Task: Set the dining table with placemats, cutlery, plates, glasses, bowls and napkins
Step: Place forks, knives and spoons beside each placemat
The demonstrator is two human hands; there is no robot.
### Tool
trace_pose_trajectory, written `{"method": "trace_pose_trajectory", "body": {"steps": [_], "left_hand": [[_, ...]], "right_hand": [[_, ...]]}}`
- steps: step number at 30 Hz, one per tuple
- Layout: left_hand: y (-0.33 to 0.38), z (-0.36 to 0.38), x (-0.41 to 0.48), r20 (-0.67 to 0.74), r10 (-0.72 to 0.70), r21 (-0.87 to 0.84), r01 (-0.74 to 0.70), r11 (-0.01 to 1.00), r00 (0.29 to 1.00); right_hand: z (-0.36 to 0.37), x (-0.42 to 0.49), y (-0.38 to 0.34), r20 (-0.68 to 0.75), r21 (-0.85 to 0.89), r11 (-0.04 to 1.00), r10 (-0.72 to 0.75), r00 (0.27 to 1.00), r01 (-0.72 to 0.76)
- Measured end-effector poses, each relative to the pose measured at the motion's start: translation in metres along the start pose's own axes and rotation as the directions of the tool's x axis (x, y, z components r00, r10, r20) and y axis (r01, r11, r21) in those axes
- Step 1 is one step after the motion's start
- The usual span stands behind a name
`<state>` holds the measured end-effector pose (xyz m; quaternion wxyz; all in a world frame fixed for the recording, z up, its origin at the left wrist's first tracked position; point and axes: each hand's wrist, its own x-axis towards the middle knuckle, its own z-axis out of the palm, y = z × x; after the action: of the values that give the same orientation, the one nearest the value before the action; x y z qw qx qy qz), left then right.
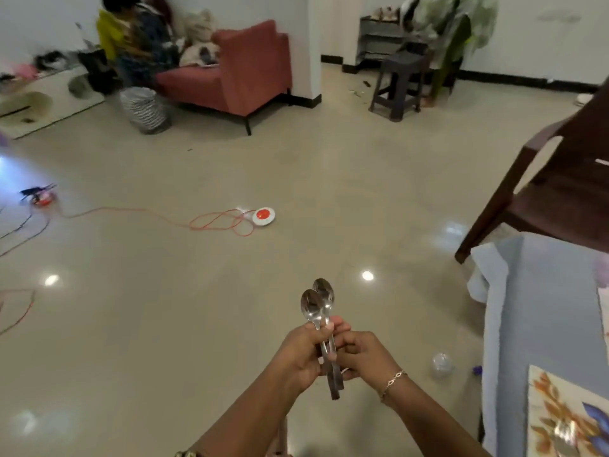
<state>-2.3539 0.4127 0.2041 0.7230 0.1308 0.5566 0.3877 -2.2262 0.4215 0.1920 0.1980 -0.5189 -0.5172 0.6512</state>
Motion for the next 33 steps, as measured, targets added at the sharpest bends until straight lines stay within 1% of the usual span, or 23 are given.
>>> {"method": "trace_pose_trajectory", "body": {"steps": [4, 6, 11, 16, 19, 21, 25, 27, 29, 33], "left_hand": [[0.053, -0.009, 0.049, 0.109, -0.057, 0.082, 0.048, 0.995, 0.992], [0.083, -0.013, 0.072, 0.167, -0.068, 0.125, 0.047, 0.991, 0.984], [0.155, -0.010, 0.123, 0.269, -0.073, 0.136, 0.037, 0.990, 0.960], [0.199, 0.030, 0.182, 0.352, -0.175, 0.212, 0.103, 0.972, 0.920], [0.218, 0.072, 0.222, 0.389, -0.247, 0.302, 0.131, 0.944, 0.888], [0.229, 0.103, 0.246, 0.401, -0.271, 0.327, 0.140, 0.935, 0.875], [0.254, 0.183, 0.298, 0.457, -0.343, 0.435, 0.130, 0.891, 0.820], [0.269, 0.224, 0.318, 0.466, -0.382, 0.512, 0.109, 0.852, 0.798], [0.284, 0.267, 0.340, 0.497, -0.415, 0.590, 0.054, 0.806, 0.762], [0.300, 0.349, 0.372, 0.539, -0.445, 0.645, -0.010, 0.764, 0.715]], "right_hand": [[0.002, 0.054, -0.024, -0.112, 0.138, 0.990, 0.044, 0.993, -0.029], [0.001, 0.081, -0.039, -0.159, 0.192, 0.981, 0.066, 0.985, -0.034], [-0.010, 0.142, -0.084, -0.263, 0.232, 0.973, 0.079, 0.962, -0.017], [-0.049, 0.179, -0.107, -0.404, 0.303, 0.953, 0.106, 0.909, 0.024], [-0.093, 0.202, -0.112, -0.485, 0.314, 0.949, 0.132, 0.864, 0.032], [-0.125, 0.215, -0.117, -0.521, 0.310, 0.950, 0.143, 0.841, 0.031], [-0.208, 0.238, -0.128, -0.594, 0.312, 0.948, 0.141, 0.792, 0.065], [-0.245, 0.246, -0.137, -0.625, 0.332, 0.940, 0.162, 0.764, 0.073], [-0.284, 0.254, -0.144, -0.678, 0.350, 0.930, 0.168, 0.716, 0.113], [-0.354, 0.265, -0.157, -0.764, 0.351, 0.923, 0.185, 0.617, 0.157]]}}
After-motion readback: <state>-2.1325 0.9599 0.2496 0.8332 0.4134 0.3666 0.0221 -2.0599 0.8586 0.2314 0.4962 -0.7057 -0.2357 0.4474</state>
